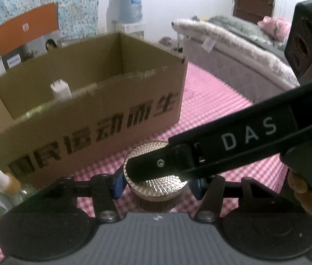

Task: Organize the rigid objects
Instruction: 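Carry the jar into the box and open the right gripper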

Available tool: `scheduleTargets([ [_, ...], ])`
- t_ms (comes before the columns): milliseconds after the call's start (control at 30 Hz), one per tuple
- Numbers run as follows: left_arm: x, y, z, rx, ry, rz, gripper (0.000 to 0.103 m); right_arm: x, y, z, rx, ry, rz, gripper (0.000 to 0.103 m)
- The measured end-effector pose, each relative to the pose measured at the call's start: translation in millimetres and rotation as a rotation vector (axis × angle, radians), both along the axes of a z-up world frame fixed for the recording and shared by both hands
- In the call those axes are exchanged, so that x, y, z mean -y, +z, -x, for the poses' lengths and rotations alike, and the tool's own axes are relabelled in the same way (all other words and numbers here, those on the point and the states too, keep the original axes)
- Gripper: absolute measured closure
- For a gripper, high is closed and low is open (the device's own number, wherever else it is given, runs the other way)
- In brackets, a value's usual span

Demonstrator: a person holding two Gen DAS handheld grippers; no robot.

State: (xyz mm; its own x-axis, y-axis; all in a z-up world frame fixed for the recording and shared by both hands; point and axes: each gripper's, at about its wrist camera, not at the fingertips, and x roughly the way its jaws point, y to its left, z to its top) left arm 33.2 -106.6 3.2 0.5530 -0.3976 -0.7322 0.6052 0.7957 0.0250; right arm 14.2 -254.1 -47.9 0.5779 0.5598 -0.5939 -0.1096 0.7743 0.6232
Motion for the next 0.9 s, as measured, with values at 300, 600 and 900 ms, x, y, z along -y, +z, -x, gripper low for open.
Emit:
scheduleTargets([
  [300,2.8,68.7,-15.4,0.136,0.028,0.096,0.046,1.1,80.2,-6.3,0.192,0.023,0.092,0.046],
  [600,25.9,92.7,-108.7,0.033,0.135,0.139,0.046,12.9,126.0,-97.0,0.200,0.086,0.187,0.045],
  [900,22.1,62.8,-191.1,-0.123,0.276,0.168,0.046,11.9,106.4,-210.6,0.055,0.175,0.246,0.047],
])
